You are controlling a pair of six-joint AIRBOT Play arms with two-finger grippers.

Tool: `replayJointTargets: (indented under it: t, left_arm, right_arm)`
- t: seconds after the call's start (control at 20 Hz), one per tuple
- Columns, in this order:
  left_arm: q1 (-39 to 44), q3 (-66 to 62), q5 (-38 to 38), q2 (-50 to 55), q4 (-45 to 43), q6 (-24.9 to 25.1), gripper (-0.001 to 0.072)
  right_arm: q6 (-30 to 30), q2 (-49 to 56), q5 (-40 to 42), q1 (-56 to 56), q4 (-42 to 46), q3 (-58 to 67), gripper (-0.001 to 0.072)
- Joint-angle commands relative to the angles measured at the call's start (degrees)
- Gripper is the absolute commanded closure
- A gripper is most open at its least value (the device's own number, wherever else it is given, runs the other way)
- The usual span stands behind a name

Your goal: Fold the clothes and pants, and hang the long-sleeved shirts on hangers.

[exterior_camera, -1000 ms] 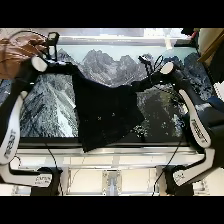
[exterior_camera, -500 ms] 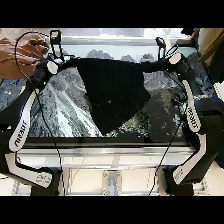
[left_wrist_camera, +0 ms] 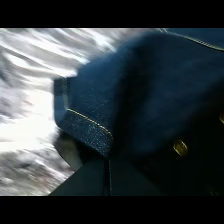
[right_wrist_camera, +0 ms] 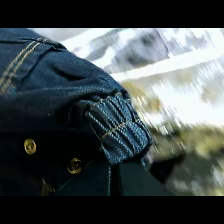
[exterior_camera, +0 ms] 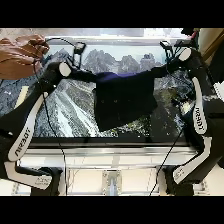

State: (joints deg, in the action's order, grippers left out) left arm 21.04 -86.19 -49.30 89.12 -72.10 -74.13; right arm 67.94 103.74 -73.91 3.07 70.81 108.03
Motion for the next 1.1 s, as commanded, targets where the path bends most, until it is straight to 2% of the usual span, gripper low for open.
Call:
replayJointTargets:
  t: [0.0,0.15,0.2,0.35,0.45,0.6,0.8,1.05]
  left_arm:
    - [7.67,3.98,-6.73,-3.78,-0.2,-0.9,0.0688]
    - [10.29,8.39,-8.66,-5.14,-6.34,-9.7,0.0688]
    - [10.49,9.62,-9.11,-5.62,-7.23,-11.02,0.0688]
    - [10.49,10.64,-11.96,-7.8,-7.17,-11.21,0.0688]
    - [10.54,10.64,-14.16,-9.75,-6.97,-11.23,0.0688]
    - [11.52,10.78,-18.75,-10.36,-5.49,-11.19,0.0688]
    - [13.81,14.01,-18.97,-10.38,-5.51,-11.58,0.0688]
    - [13.14,15.65,-18.67,-10.21,-7.41,-12.7,0.0687]
  right_arm:
    - [-1.68,-1.68,-9.16,2.36,2.75,-1.51,0.0685]
    - [-3.52,-4.81,-9.18,3.04,2.78,-10.73,0.0685]
    - [-4.66,-6.47,-8.26,3.1,2.75,-14.78,0.0685]
    - [-6.8,-14.05,-3.65,3.13,2.99,-26.25,0.0685]
    - [-7.69,-18.73,-3.13,3.82,3.45,-29.35,0.0685]
    - [-7.69,-22.01,-6.05,5.27,3.63,-31.74,0.0685]
    - [-8.92,-22.58,-7.54,5.84,3.54,-38.36,0.0685]
    - [-10.01,-27.04,-11.78,5.84,0.68,-38.49,0.0684]
